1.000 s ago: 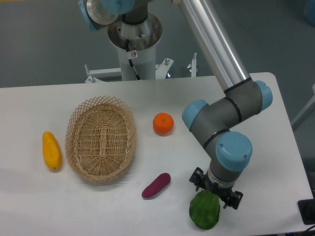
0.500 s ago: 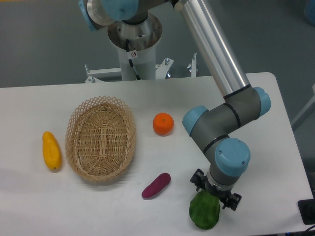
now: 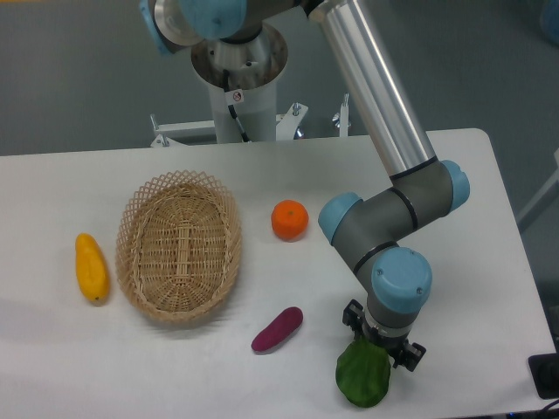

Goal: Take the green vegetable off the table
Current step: 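Close the gripper on the bok choy leaves, then lift the grasped bok choy up off the table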

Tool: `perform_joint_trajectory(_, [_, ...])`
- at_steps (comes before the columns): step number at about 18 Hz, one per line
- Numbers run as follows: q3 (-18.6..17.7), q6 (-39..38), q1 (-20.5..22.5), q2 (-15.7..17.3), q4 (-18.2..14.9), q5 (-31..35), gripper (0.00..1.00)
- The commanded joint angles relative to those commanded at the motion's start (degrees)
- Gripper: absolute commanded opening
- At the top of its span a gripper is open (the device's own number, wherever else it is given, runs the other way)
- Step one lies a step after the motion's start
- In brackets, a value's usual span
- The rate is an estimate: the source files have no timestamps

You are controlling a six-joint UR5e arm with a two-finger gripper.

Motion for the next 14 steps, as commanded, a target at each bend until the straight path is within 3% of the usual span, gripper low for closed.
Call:
perform_joint_trajectory(6, [-0.18,-0.53,0.00,2.11,-0.88,-0.52,0.17])
perform_joint_trajectory(11, [0.00,-1.67,0.00,4.57,-5.27,-0.44,0.19])
perform_joint_trajectory(14, [0.35,-3.07,0.00,5.10,-5.45,-0.53,0.20])
